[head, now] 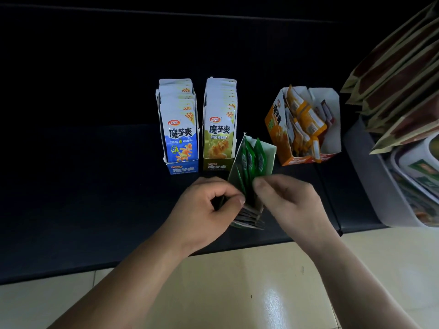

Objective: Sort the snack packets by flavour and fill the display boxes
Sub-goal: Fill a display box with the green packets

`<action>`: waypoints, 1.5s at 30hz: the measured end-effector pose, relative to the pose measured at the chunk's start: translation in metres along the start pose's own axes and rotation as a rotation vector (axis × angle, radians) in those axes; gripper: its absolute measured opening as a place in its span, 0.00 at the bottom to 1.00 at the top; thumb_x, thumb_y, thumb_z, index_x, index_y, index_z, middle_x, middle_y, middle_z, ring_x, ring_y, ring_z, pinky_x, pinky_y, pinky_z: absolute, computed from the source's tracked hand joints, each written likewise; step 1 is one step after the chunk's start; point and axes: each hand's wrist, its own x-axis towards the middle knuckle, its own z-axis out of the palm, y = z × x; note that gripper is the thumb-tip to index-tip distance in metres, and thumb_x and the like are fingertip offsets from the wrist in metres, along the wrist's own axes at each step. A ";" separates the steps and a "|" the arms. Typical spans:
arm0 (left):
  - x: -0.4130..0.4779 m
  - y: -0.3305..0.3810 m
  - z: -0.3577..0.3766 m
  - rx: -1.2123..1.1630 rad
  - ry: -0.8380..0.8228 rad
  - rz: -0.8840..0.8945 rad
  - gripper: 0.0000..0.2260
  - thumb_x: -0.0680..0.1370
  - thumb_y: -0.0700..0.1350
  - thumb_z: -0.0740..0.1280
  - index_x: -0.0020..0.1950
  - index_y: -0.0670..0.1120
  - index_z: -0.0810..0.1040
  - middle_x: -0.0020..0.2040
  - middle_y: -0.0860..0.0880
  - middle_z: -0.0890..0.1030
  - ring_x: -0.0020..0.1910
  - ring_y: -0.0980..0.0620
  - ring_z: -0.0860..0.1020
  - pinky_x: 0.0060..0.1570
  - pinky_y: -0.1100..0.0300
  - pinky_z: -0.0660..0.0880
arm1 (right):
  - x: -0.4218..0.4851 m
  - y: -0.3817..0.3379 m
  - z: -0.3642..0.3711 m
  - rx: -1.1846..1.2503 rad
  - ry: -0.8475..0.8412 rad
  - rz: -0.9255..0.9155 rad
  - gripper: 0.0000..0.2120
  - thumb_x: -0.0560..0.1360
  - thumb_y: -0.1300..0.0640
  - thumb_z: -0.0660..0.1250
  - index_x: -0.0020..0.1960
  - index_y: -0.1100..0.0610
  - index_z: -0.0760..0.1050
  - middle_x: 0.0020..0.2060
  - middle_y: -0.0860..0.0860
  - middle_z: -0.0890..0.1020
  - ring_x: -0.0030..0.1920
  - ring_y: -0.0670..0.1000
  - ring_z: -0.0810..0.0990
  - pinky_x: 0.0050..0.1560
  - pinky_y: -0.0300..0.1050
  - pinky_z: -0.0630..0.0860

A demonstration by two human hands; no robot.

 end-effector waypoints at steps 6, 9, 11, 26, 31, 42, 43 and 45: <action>0.000 0.010 0.002 -0.066 0.012 -0.130 0.04 0.76 0.47 0.76 0.42 0.53 0.85 0.40 0.58 0.84 0.39 0.60 0.80 0.41 0.61 0.75 | 0.015 -0.003 0.013 -0.135 0.023 -0.055 0.12 0.79 0.52 0.73 0.37 0.53 0.84 0.29 0.44 0.82 0.30 0.41 0.79 0.31 0.33 0.72; -0.003 0.009 -0.003 -0.095 0.034 -0.149 0.04 0.78 0.49 0.74 0.43 0.53 0.85 0.40 0.56 0.84 0.37 0.60 0.80 0.40 0.62 0.76 | 0.017 0.003 0.006 -0.201 0.160 -0.098 0.14 0.81 0.57 0.67 0.36 0.53 0.76 0.25 0.43 0.74 0.28 0.43 0.72 0.29 0.32 0.66; -0.003 0.009 -0.004 -0.113 0.042 -0.157 0.04 0.79 0.48 0.73 0.45 0.54 0.85 0.40 0.57 0.84 0.38 0.62 0.79 0.41 0.67 0.75 | 0.012 0.007 0.001 -0.102 0.211 -0.083 0.11 0.84 0.54 0.64 0.43 0.53 0.77 0.30 0.45 0.78 0.32 0.46 0.77 0.34 0.39 0.76; 0.006 0.020 -0.007 -0.212 0.143 -0.247 0.19 0.78 0.48 0.75 0.66 0.60 0.78 0.48 0.58 0.85 0.48 0.60 0.80 0.53 0.64 0.75 | -0.006 -0.025 -0.009 0.342 0.379 -0.237 0.14 0.86 0.49 0.59 0.52 0.59 0.72 0.44 0.59 0.83 0.38 0.59 0.84 0.36 0.62 0.82; 0.010 0.018 -0.013 -0.352 0.214 -0.316 0.06 0.77 0.49 0.75 0.52 0.51 0.83 0.49 0.54 0.87 0.52 0.52 0.85 0.61 0.46 0.80 | -0.004 -0.023 0.005 0.482 0.326 -0.044 0.09 0.86 0.54 0.58 0.52 0.57 0.73 0.49 0.56 0.85 0.47 0.58 0.88 0.42 0.55 0.86; 0.013 0.050 -0.054 0.091 0.110 0.141 0.07 0.82 0.47 0.67 0.56 0.60 0.79 0.42 0.50 0.82 0.39 0.47 0.79 0.40 0.51 0.75 | -0.003 0.003 0.003 0.184 0.249 0.051 0.10 0.79 0.62 0.72 0.57 0.49 0.83 0.45 0.45 0.87 0.46 0.43 0.85 0.45 0.40 0.81; 0.013 0.053 -0.055 0.148 0.096 0.178 0.09 0.83 0.46 0.67 0.56 0.61 0.79 0.42 0.55 0.81 0.39 0.49 0.78 0.38 0.56 0.74 | -0.004 0.003 0.004 0.176 0.259 0.039 0.12 0.79 0.63 0.71 0.59 0.49 0.82 0.46 0.44 0.87 0.47 0.41 0.85 0.44 0.35 0.80; 0.016 0.054 -0.058 0.286 0.060 0.235 0.10 0.83 0.44 0.66 0.57 0.60 0.79 0.46 0.62 0.78 0.43 0.58 0.76 0.39 0.66 0.69 | -0.005 0.004 0.003 0.172 0.284 0.023 0.17 0.79 0.64 0.71 0.64 0.49 0.80 0.49 0.44 0.86 0.48 0.39 0.83 0.45 0.31 0.78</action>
